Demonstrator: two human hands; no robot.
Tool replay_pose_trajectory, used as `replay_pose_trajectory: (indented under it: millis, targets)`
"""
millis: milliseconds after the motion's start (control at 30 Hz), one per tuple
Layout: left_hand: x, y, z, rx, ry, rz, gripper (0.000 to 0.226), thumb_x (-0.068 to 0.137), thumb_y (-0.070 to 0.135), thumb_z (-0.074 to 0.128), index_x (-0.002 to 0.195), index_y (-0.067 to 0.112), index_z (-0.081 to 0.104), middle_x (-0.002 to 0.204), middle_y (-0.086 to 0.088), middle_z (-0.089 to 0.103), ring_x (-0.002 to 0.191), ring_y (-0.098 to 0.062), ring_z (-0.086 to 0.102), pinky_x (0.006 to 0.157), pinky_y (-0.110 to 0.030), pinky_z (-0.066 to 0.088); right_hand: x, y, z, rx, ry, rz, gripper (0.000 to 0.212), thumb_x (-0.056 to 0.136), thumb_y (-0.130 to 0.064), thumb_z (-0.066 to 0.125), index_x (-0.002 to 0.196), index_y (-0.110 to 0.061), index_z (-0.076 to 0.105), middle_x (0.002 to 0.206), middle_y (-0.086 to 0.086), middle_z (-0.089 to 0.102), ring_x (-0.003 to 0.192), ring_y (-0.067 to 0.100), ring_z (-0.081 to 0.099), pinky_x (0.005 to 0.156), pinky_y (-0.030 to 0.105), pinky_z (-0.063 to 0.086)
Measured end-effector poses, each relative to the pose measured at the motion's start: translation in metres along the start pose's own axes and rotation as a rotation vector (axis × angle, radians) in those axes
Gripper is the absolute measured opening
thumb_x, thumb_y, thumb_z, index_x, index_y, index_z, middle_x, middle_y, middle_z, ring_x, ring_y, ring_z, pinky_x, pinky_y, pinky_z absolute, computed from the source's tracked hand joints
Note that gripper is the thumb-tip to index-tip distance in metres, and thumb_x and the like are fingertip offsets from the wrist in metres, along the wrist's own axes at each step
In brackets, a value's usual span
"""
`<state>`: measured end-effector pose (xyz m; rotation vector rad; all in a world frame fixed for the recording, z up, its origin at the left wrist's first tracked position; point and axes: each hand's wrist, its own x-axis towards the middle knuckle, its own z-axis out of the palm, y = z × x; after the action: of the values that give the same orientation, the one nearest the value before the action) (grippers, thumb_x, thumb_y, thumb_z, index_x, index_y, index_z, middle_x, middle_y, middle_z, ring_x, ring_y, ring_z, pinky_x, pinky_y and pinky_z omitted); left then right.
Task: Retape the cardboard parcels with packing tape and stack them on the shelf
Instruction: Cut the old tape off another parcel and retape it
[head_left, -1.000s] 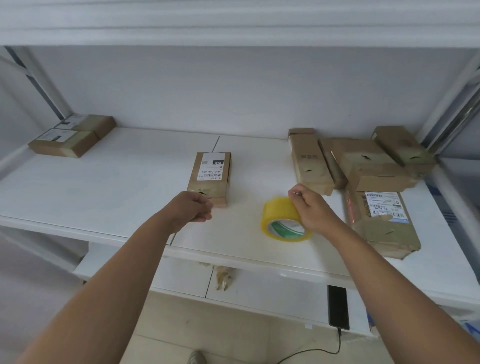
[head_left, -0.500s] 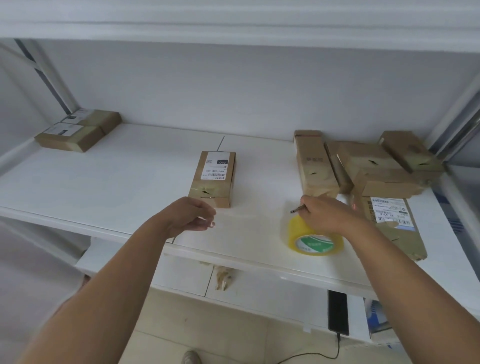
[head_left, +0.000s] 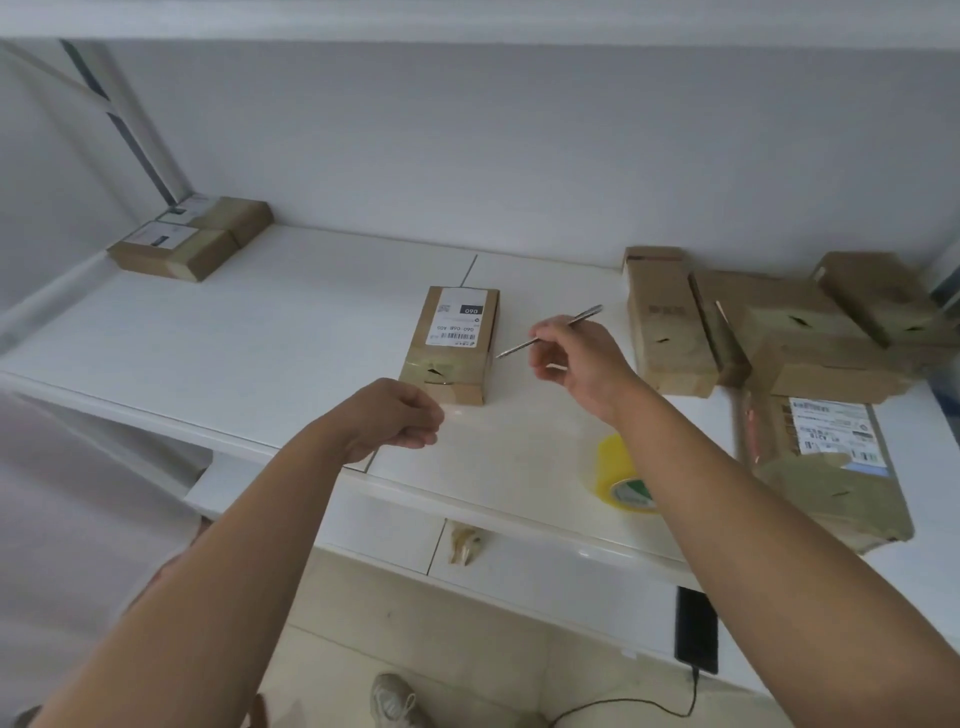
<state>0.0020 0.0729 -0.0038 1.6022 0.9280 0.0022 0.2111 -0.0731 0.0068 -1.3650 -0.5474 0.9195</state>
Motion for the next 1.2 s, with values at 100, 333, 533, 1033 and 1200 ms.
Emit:
replay_pose_trajectory:
  millis: [100,333,533,1033,1200]
  targets:
    - [0.001,-0.001,0.003,-0.052,-0.009,-0.022,0.009,0.094,0.003,0.064,0.099,-0.003,0.070,0.085,-0.013,0.072,0.076,-0.021,0.072,0.066,-0.025,0.058,-0.003,0.000,-0.014,0.001,-0.037,-0.016,0.015,0.093,0.000,0.054,0.082,-0.006,0.062,0.060,0.007,0.058,0.059,0.018,0.053,0.056,0.026,0.046]
    - [0.002,0.002,0.013,-0.070,-0.030,0.002,0.011,0.092,0.011,0.069,0.100,0.003,0.070,0.086,-0.010,0.075,0.082,-0.020,0.072,0.073,-0.028,0.057,-0.013,-0.002,-0.036,-0.079,-0.206,0.018,0.016,0.093,0.006,0.053,0.087,-0.006,0.062,0.065,0.009,0.065,0.061,0.018,0.062,0.062,0.027,0.052]
    - [0.002,0.001,0.011,-0.032,0.049,0.021,0.004,0.093,0.010,0.067,0.092,0.006,0.068,0.084,-0.008,0.074,0.072,-0.017,0.070,0.071,-0.027,0.058,-0.013,0.003,-0.022,-0.157,-0.287,0.068,0.016,0.099,-0.007,0.052,0.094,-0.005,0.067,0.080,0.015,0.073,0.075,0.027,0.071,0.082,0.039,0.055]
    - [0.004,-0.002,0.015,0.012,0.109,0.018,0.007,0.094,0.011,0.066,0.092,0.004,0.068,0.081,-0.009,0.072,0.069,-0.018,0.066,0.062,-0.023,0.054,-0.017,0.012,-0.011,-0.384,-0.291,-0.008,0.016,0.103,-0.021,0.053,0.106,-0.012,0.065,0.096,0.006,0.077,0.090,0.024,0.074,0.092,0.041,0.053]
    - [0.005,-0.002,0.016,0.004,0.120,0.007,0.007,0.094,0.009,0.066,0.091,0.003,0.069,0.081,-0.010,0.072,0.065,-0.017,0.067,0.059,-0.021,0.054,-0.014,0.015,-0.013,-0.420,-0.291,-0.028,0.014,0.102,-0.023,0.055,0.102,-0.015,0.067,0.096,0.004,0.077,0.091,0.024,0.074,0.091,0.040,0.053]
